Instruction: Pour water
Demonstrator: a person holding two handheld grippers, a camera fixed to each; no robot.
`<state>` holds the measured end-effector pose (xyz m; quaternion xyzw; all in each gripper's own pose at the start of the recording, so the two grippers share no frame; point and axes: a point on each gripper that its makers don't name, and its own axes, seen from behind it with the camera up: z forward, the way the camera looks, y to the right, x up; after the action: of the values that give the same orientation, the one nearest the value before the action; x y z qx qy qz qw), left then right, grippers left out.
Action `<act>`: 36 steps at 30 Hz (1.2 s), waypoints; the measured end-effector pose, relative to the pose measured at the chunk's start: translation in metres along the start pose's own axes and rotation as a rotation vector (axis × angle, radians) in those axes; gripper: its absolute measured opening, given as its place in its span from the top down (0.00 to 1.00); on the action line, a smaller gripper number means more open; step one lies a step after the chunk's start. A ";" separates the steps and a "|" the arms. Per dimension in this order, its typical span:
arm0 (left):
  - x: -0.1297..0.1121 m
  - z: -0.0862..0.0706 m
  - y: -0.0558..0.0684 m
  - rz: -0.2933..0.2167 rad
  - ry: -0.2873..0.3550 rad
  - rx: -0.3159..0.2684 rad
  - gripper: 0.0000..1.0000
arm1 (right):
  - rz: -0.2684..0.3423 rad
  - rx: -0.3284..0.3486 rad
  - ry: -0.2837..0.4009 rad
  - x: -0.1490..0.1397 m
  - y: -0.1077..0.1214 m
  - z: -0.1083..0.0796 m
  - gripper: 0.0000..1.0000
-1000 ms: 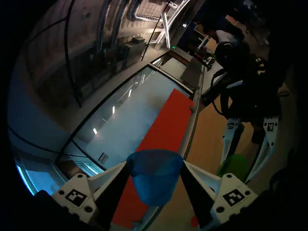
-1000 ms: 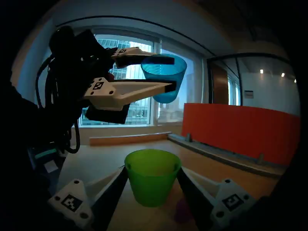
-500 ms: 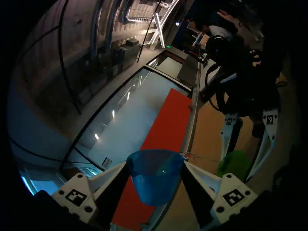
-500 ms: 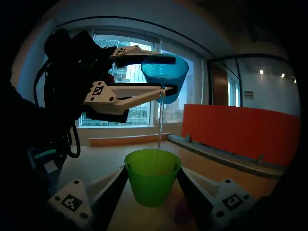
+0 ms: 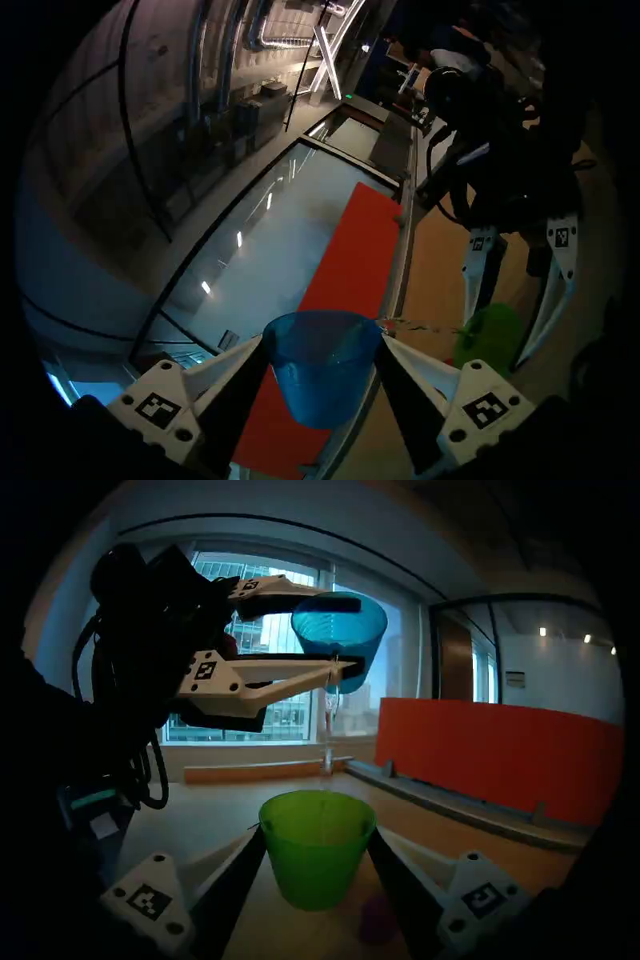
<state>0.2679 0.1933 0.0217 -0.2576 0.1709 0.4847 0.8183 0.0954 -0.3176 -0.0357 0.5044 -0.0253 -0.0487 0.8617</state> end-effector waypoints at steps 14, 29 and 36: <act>-0.002 -0.004 -0.006 0.037 -0.002 0.021 0.14 | -0.001 -0.001 0.003 0.001 0.000 0.001 0.11; 0.003 -0.007 -0.012 0.081 0.001 0.027 0.14 | -0.003 -0.001 0.005 0.002 -0.001 0.001 0.11; 0.004 -0.006 -0.014 0.102 0.000 0.031 0.14 | -0.004 0.000 0.006 0.002 -0.002 0.002 0.11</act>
<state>0.2822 0.1868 0.0180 -0.2360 0.1913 0.5231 0.7963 0.0972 -0.3201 -0.0362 0.5048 -0.0216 -0.0486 0.8616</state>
